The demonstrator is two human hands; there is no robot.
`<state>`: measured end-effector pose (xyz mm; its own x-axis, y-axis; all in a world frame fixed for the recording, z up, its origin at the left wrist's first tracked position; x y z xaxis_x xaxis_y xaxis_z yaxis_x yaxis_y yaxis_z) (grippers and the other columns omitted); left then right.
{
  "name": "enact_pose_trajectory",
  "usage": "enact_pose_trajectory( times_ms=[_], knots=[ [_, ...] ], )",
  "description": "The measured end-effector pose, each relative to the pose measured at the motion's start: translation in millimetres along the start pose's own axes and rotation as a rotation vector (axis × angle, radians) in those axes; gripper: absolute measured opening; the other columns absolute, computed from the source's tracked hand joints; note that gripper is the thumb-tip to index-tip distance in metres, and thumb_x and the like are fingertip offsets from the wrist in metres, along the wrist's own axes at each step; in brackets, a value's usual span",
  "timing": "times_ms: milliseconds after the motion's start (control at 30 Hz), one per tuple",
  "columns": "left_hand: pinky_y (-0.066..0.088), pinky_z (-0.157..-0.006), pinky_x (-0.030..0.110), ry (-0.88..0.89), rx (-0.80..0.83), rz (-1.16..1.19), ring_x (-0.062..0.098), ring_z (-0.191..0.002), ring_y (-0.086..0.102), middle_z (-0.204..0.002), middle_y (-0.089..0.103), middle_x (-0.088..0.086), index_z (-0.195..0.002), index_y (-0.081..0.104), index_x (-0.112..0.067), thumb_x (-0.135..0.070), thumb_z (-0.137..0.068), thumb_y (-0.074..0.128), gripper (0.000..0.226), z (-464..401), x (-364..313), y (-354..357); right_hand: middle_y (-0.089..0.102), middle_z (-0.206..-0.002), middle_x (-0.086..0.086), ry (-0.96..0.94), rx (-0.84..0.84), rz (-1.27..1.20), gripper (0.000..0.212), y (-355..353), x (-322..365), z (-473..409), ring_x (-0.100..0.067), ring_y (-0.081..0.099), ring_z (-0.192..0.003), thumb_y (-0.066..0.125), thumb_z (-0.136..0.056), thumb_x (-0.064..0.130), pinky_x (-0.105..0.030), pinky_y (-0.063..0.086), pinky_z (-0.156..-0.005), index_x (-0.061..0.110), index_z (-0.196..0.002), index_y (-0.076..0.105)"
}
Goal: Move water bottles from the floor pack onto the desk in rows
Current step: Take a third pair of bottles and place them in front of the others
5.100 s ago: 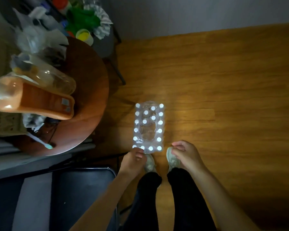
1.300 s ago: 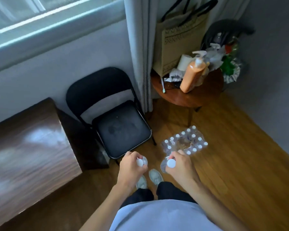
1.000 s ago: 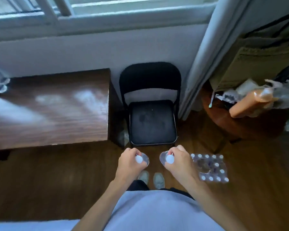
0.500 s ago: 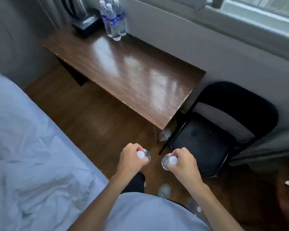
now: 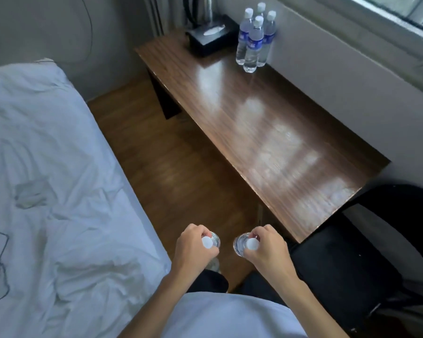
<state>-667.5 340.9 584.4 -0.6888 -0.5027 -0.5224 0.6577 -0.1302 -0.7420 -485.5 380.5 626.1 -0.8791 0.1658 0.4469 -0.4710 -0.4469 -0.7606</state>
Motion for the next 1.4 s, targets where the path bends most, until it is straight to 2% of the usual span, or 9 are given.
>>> enact_pose_trajectory(
  times_ms=[67,233,433,767,900,1000,1133,1267,1400],
  knots=[
    [0.051,-0.064,0.013,-0.028,-0.014,0.002,0.014,-0.085,0.061,-0.096,0.059,-0.009,-0.089,0.063,-0.028,-0.034,-0.068,0.083,0.03,-14,11,-15,0.052,-0.094,0.008,-0.025,0.019,0.012,0.019,3,24,-16,-0.009,0.052,-0.077,0.073,-0.079,0.025,-0.011,0.032,-0.054,0.025,-0.092,0.058],
    [0.041,-0.059,0.006,-0.116,-0.054,0.039,0.014,-0.086,0.058,-0.097,0.056,-0.01,-0.095,0.064,-0.026,-0.033,-0.07,0.083,0.032,-53,33,-50,0.054,-0.1,0.009,-0.096,0.051,0.028,0.025,15,81,-59,-0.009,0.054,-0.081,0.073,-0.08,0.025,-0.007,0.03,-0.056,0.022,-0.102,0.062],
    [0.035,-0.057,0.003,-0.214,-0.108,0.099,0.012,-0.085,0.059,-0.097,0.059,-0.008,-0.092,0.063,-0.026,-0.029,-0.069,0.084,0.031,-106,54,-89,0.052,-0.097,0.01,-0.194,0.119,0.063,0.025,25,149,-122,-0.008,0.052,-0.078,0.073,-0.081,0.023,-0.01,0.032,-0.052,0.019,-0.104,0.064],
    [0.038,-0.058,0.003,-0.301,-0.151,0.101,0.011,-0.085,0.058,-0.098,0.056,-0.011,-0.094,0.063,-0.026,-0.03,-0.069,0.084,0.033,-218,64,-165,0.057,-0.108,0.007,-0.274,0.219,0.083,0.033,23,259,-237,-0.009,0.056,-0.084,0.076,-0.079,0.022,-0.008,0.038,-0.057,0.02,-0.11,0.065],
    [0.043,-0.06,0.006,-0.296,-0.186,0.104,0.009,-0.082,0.058,-0.096,0.058,-0.01,-0.086,0.061,-0.028,-0.028,-0.066,0.084,0.031,-269,55,-203,0.055,-0.104,0.01,-0.293,0.222,0.073,0.034,8,297,-281,-0.009,0.056,-0.084,0.076,-0.078,0.023,-0.009,0.039,-0.057,0.021,-0.11,0.064],
    [0.052,-0.062,0.013,-0.283,-0.204,0.089,0.01,-0.081,0.058,-0.095,0.058,-0.01,-0.087,0.064,-0.027,-0.027,-0.066,0.084,0.03,-305,47,-226,0.051,-0.1,0.01,-0.3,0.214,0.059,0.031,-2,321,-308,-0.007,0.052,-0.08,0.075,-0.079,0.021,-0.01,0.033,-0.052,0.02,-0.108,0.064],
    [0.049,-0.062,0.011,-0.223,-0.204,0.07,0.011,-0.083,0.058,-0.097,0.059,-0.009,-0.091,0.066,-0.025,-0.027,-0.067,0.084,0.03,-351,35,-254,0.05,-0.097,0.011,-0.289,0.159,0.031,0.028,-14,344,-339,-0.007,0.05,-0.075,0.075,-0.079,0.023,-0.008,0.033,-0.053,0.021,-0.104,0.064],
    [0.056,-0.069,0.016,-0.129,-0.145,0.027,0.012,-0.088,0.059,-0.102,0.06,-0.008,-0.097,0.067,-0.023,-0.029,-0.067,0.084,0.034,-399,26,-276,0.051,-0.097,0.012,-0.213,0.116,-0.016,0.026,-20,361,-364,-0.008,0.052,-0.077,0.076,-0.078,0.024,-0.008,0.038,-0.059,0.024,-0.101,0.064],
    [0.055,-0.069,0.015,-0.015,-0.053,-0.026,0.012,-0.09,0.06,-0.103,0.06,-0.007,-0.1,0.067,-0.022,-0.029,-0.069,0.084,0.036,-450,16,-293,0.051,-0.096,0.013,-0.113,0.059,-0.065,0.025,-22,377,-387,-0.008,0.052,-0.08,0.076,-0.078,0.026,-0.008,0.038,-0.061,0.027,-0.099,0.063]
  ],
)
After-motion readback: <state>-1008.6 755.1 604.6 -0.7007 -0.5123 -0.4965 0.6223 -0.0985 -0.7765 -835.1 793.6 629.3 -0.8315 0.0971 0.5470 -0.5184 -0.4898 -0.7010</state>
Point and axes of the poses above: each hand's wrist, its own z-axis away from the middle knuckle, its own y-axis out of the palm, x = y × z, the point moved 3 cm from there along -z, towards the middle knuckle
